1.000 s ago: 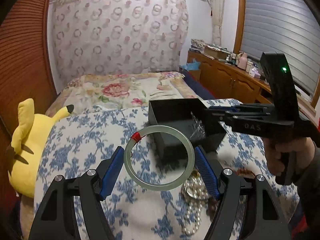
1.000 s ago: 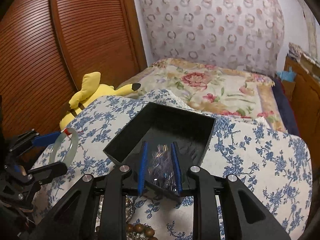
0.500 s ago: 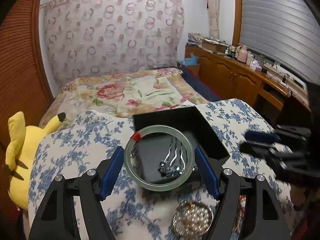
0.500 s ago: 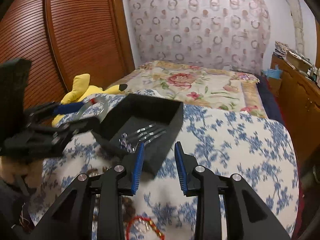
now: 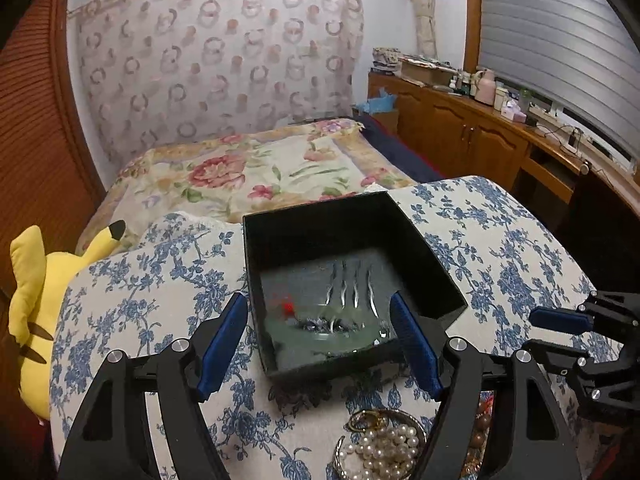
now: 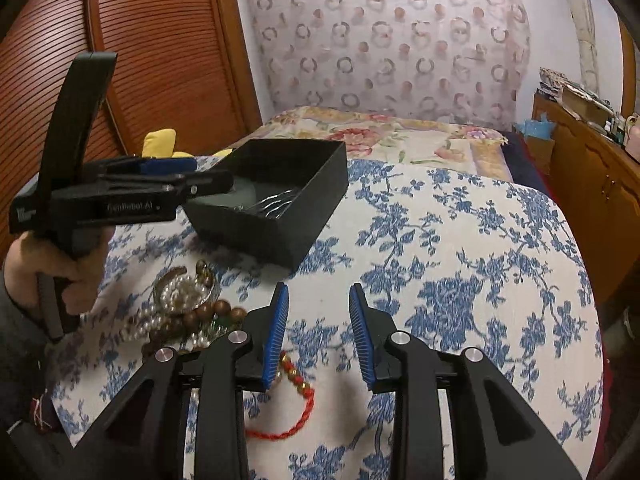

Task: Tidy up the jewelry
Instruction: 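Lower the jade bangle into the black box and open the left gripper, then grasp the silver bangle on the pearl pile with the left gripper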

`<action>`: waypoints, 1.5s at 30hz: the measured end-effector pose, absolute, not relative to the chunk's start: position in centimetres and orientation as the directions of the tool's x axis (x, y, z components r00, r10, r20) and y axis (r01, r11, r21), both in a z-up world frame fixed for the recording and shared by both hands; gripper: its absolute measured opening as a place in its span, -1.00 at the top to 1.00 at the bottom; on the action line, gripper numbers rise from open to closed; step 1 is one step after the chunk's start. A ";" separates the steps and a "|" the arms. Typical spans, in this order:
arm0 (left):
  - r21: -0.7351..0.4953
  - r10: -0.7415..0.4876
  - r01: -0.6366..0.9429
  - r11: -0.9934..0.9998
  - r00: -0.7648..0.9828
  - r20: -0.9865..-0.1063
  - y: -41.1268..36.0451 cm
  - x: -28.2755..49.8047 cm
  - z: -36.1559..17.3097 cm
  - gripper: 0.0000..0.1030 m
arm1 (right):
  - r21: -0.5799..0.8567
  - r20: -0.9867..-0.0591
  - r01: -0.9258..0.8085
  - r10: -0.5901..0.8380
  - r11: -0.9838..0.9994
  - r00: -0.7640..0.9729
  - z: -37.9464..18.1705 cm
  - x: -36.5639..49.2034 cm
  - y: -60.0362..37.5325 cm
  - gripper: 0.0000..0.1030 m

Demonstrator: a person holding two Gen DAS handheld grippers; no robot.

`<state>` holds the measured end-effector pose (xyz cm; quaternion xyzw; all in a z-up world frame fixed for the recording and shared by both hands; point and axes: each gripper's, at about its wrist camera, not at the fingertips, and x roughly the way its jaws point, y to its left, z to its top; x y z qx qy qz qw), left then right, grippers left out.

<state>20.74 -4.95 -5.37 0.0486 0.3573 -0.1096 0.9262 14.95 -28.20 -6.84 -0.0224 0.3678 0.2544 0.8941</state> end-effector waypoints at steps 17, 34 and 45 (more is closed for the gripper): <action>-0.022 -0.236 0.301 0.953 0.697 -0.677 -3.7 14.3 -6.2 -0.69 | 0.106 -0.722 -0.483 0.401 0.869 0.564 -9.1 8.3 -28.4 0.34; 0.011 -0.207 0.326 0.945 0.627 -0.751 -3.9 12.8 -10.0 -0.64 | 0.082 -0.718 -0.485 0.389 0.871 0.578 -9.8 7.3 -28.2 0.34; 0.026 -0.202 0.351 0.936 0.598 -0.776 -5.2 14.2 -10.4 -0.63 | 0.084 -0.717 -0.490 0.394 0.868 0.575 -9.8 7.2 -28.1 0.34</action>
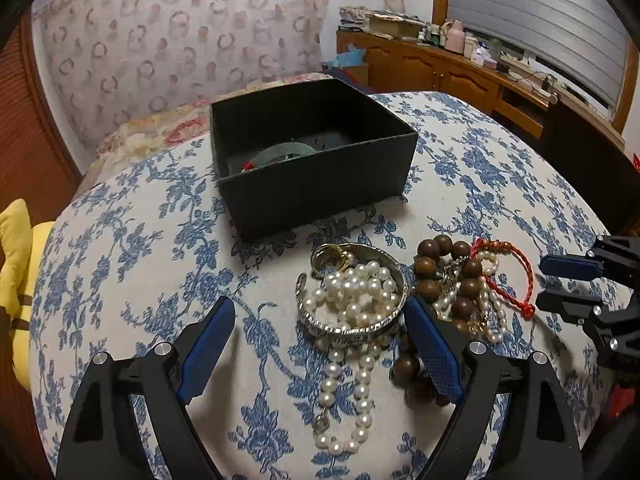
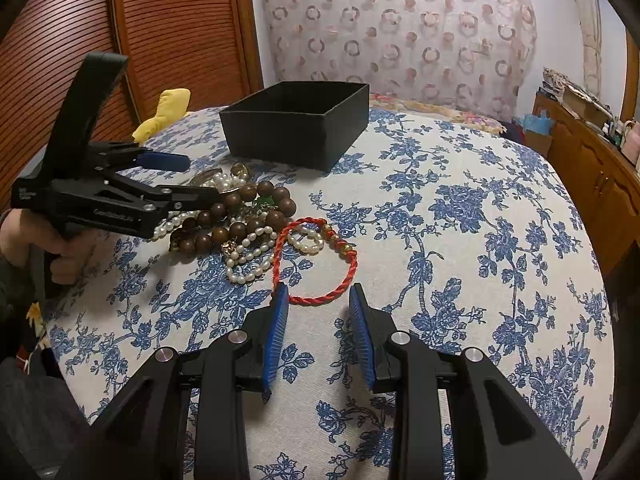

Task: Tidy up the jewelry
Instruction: 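Grasp the silver bangle on the pearl pile with the left gripper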

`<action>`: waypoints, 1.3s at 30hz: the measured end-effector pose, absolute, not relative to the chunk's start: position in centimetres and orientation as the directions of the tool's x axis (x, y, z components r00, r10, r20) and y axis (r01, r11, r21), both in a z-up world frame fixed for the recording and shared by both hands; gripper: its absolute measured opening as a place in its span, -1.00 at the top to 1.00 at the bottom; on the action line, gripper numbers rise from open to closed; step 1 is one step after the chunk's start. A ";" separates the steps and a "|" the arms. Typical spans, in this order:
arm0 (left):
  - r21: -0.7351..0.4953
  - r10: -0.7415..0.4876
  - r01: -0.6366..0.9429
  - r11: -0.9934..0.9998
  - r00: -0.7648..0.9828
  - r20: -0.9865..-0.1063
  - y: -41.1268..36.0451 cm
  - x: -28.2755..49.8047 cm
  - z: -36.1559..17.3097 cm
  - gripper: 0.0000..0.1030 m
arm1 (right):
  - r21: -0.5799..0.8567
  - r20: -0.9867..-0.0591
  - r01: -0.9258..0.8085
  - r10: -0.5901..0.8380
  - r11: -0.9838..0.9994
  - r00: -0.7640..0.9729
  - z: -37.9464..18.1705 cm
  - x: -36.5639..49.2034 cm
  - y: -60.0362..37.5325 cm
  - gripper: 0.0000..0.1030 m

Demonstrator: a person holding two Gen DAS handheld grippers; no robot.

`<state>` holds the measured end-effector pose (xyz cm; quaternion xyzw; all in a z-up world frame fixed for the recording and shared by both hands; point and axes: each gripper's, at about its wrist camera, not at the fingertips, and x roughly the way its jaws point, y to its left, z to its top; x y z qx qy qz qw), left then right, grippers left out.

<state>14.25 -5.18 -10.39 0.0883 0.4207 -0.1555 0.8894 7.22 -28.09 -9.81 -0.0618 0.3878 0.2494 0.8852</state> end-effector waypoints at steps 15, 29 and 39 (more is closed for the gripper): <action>-0.031 -0.243 0.360 0.933 0.562 -0.791 -5.8 15.1 -10.6 -0.08 | 0.097 -0.714 -0.491 0.404 0.866 0.572 -9.9 7.3 -28.2 0.34; -0.042 -0.256 0.339 0.940 0.616 -0.745 -5.2 14.4 -9.1 -0.08 | 0.097 -0.714 -0.492 0.405 0.865 0.571 -9.9 7.3 -28.3 0.34; -0.128 -0.331 0.351 0.927 0.612 -0.718 -4.8 13.8 -7.7 -0.08 | 0.094 -0.716 -0.494 0.404 0.864 0.569 -10.1 7.4 -28.0 0.34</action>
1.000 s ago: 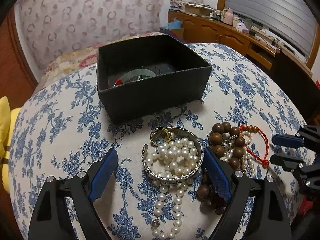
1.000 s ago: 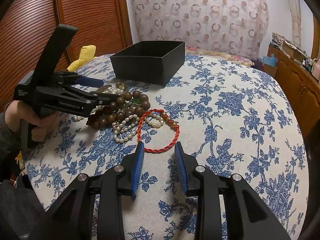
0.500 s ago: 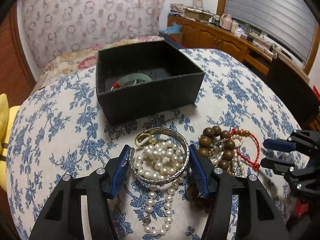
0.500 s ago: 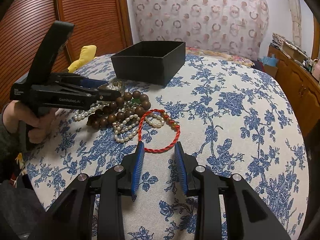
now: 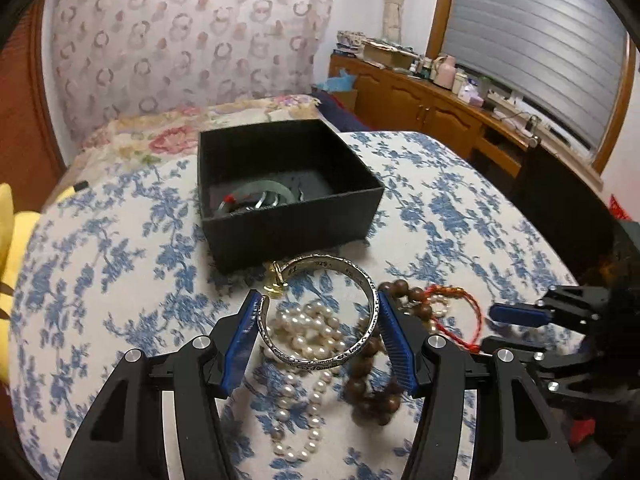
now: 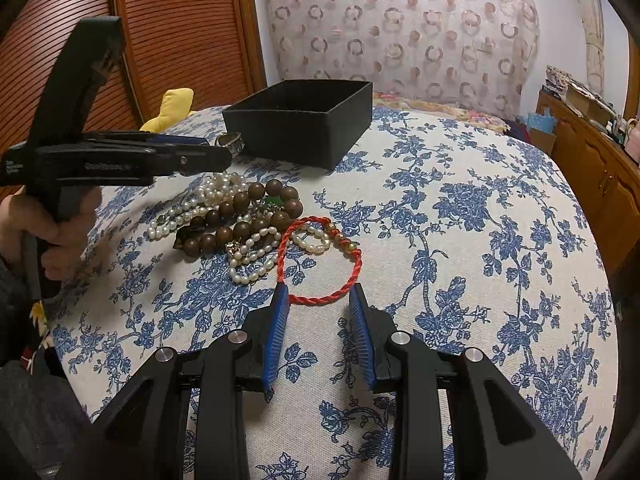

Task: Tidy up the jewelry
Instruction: 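Grasp the silver bangle on the pearl pile with the left gripper, then carry the silver bangle toward the box while the right gripper grasps the red string bracelet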

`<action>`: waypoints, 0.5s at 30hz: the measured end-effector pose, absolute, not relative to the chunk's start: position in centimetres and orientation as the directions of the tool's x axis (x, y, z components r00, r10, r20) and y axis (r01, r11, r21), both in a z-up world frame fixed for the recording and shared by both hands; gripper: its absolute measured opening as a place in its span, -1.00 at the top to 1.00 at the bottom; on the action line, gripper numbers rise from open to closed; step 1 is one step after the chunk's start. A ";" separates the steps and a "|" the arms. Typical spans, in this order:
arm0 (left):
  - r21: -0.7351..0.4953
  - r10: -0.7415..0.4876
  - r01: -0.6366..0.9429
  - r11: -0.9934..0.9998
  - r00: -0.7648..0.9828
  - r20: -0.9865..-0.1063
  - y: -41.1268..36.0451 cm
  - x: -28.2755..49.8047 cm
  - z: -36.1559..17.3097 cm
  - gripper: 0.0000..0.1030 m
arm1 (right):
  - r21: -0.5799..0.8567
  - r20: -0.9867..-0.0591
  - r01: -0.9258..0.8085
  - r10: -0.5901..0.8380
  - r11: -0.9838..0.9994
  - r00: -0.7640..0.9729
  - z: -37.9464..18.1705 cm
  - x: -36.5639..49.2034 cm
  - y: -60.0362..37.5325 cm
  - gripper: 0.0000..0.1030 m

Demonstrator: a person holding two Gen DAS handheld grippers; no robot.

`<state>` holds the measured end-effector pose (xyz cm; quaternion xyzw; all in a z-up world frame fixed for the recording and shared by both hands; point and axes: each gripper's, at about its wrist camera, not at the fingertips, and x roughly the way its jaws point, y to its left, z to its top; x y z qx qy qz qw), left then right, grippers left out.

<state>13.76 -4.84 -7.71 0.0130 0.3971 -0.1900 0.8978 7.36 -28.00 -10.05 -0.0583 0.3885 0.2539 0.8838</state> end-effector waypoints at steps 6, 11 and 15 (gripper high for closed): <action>-0.137 -0.326 0.346 0.928 0.577 -0.749 -4.8 13.3 -8.8 -0.08 | 0.096 -0.717 -0.495 0.405 0.864 0.568 -10.1 7.4 -28.0 0.34; -0.172 -0.354 0.355 0.919 0.549 -0.757 -4.8 12.5 -9.4 -0.08 | 0.098 -0.717 -0.496 0.407 0.863 0.566 -10.2 7.4 -27.9 0.34; -0.224 -0.402 0.370 0.902 0.527 -0.749 -4.8 12.1 -9.2 -0.08 | 0.098 -0.718 -0.496 0.406 0.863 0.566 -10.2 7.4 -27.9 0.34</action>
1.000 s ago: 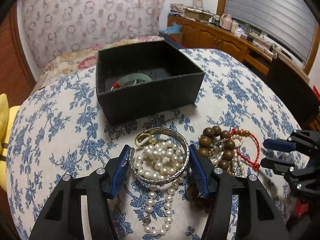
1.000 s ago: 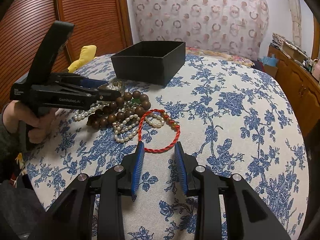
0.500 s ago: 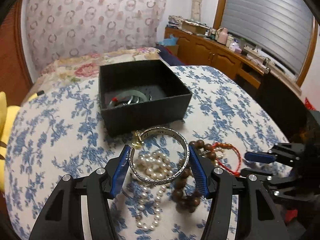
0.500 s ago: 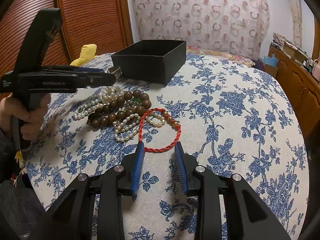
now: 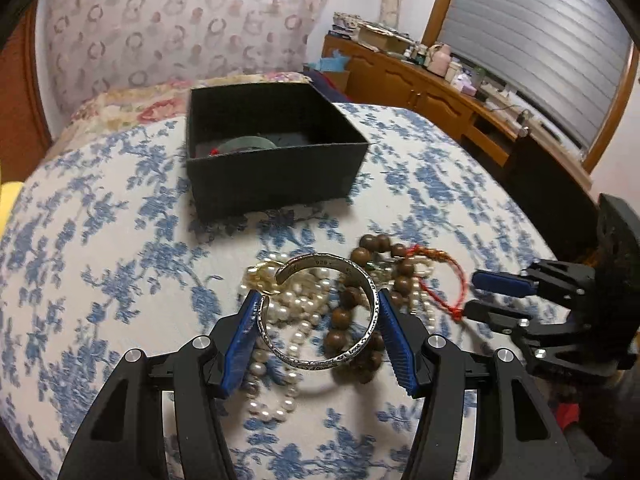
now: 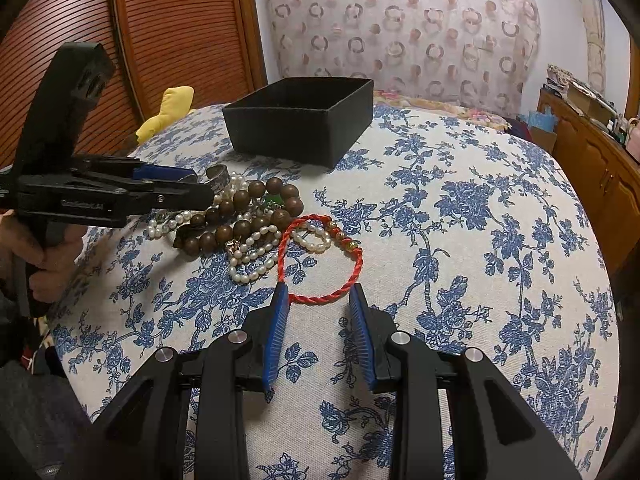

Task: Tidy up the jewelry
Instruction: 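Carry the silver bangle toward the box while the right gripper grasps the red string bracelet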

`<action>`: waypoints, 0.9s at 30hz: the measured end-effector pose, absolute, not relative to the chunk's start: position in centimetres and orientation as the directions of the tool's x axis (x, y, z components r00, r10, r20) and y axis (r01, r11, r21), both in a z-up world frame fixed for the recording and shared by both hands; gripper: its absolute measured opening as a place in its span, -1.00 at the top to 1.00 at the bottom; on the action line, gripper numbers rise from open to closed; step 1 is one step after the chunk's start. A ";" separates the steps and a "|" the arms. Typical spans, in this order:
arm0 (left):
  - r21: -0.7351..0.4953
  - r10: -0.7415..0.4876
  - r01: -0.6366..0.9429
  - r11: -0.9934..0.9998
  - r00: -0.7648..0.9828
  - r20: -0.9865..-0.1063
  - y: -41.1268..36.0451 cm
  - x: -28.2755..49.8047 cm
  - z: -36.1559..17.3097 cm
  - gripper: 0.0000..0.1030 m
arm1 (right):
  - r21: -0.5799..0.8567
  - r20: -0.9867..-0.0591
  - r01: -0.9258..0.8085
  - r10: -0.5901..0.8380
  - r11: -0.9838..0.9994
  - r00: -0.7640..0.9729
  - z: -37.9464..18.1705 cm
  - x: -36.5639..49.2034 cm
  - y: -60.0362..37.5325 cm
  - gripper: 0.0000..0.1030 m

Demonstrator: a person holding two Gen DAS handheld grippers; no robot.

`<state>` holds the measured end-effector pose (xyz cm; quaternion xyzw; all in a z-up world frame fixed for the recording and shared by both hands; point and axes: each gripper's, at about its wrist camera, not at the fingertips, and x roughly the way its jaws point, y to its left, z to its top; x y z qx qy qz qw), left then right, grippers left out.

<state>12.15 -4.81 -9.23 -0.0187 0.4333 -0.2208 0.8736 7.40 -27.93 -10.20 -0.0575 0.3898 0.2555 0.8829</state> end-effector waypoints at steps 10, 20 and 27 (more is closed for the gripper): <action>-0.155 -0.365 0.379 0.912 0.580 -0.728 -5.5 11.0 -7.8 -0.08 | 0.068 -0.721 -0.504 0.391 0.861 0.572 -10.2 7.4 -27.6 0.34; -0.123 -0.333 0.357 0.926 0.617 -0.713 -4.2 10.0 -7.0 -0.08 | 0.012 -0.730 -0.577 0.402 0.816 0.553 -10.0 7.1 -24.8 0.34; -0.125 -0.324 0.338 0.933 0.636 -0.700 -2.7 9.6 -6.6 -0.08 | -0.022 -0.760 -0.593 0.372 0.805 0.533 -10.1 8.3 -24.4 0.82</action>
